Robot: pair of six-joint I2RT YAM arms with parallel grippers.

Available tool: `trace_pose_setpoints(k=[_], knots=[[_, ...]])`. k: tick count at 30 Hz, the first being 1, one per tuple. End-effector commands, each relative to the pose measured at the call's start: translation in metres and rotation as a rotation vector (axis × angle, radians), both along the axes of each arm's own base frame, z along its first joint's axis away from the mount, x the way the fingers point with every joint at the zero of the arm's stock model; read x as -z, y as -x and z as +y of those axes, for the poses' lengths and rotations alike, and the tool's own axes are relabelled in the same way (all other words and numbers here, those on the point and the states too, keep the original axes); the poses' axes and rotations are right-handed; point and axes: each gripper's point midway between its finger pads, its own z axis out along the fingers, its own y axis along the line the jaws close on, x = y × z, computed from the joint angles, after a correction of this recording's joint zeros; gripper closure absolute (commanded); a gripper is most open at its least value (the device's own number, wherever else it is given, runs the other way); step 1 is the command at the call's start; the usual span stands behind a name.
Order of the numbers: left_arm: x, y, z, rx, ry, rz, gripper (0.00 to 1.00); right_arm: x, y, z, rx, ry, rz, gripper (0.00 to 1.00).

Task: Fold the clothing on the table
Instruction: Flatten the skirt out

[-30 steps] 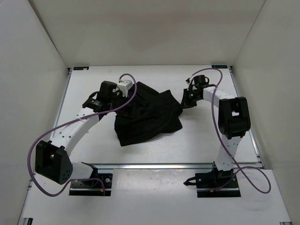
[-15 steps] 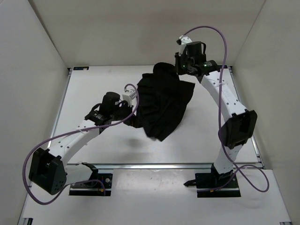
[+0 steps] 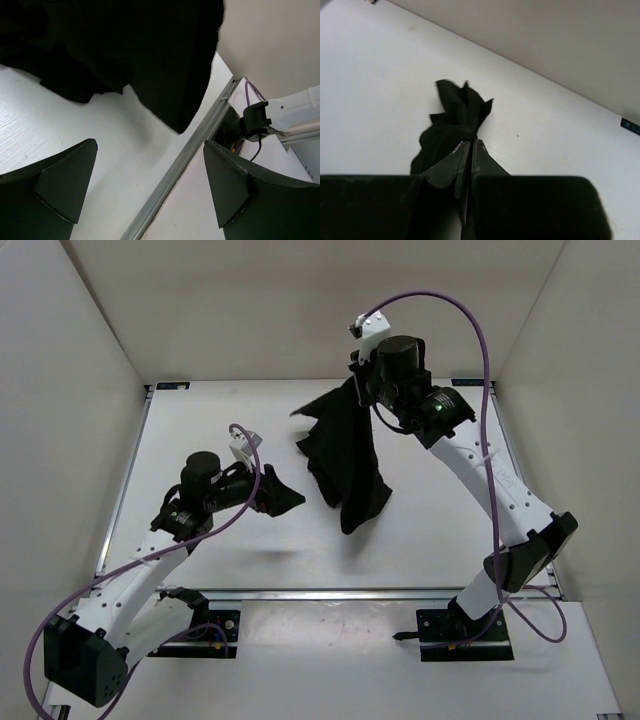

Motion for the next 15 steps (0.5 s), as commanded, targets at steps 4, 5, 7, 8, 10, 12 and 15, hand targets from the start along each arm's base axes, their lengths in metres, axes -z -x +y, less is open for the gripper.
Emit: trace_pose_setpoints(k=[4,5,7,8,10,12,15], knots=[[-0.005,0.007,-0.005,0.009,0.065,0.0,0.01,-0.009,-0.017,-0.012,0.1,-0.022,-0.024,1.0],[-0.005,0.008,-0.007,0.005,0.077,0.005,0.02,-0.017,-0.023,-0.01,0.109,-0.023,-0.035,1.0],[0.002,0.0,-0.004,-0.079,0.082,0.043,0.01,-0.03,-0.03,-0.006,0.121,-0.006,-0.059,1.0],[-0.003,-0.007,-0.002,-0.139,0.119,0.051,0.01,-0.04,-0.035,-0.002,0.121,0.003,-0.084,1.0],[0.015,-0.013,0.004,-0.225,0.168,0.157,0.02,-0.052,-0.041,-0.001,0.162,0.02,-0.118,1.0],[0.019,-0.014,0.003,-0.267,0.219,0.224,0.02,-0.063,-0.046,-0.003,0.196,0.016,-0.146,1.0],[0.027,-0.017,-0.004,-0.31,0.182,0.24,0.01,-0.06,-0.042,-0.005,0.211,0.037,-0.148,1.0]])
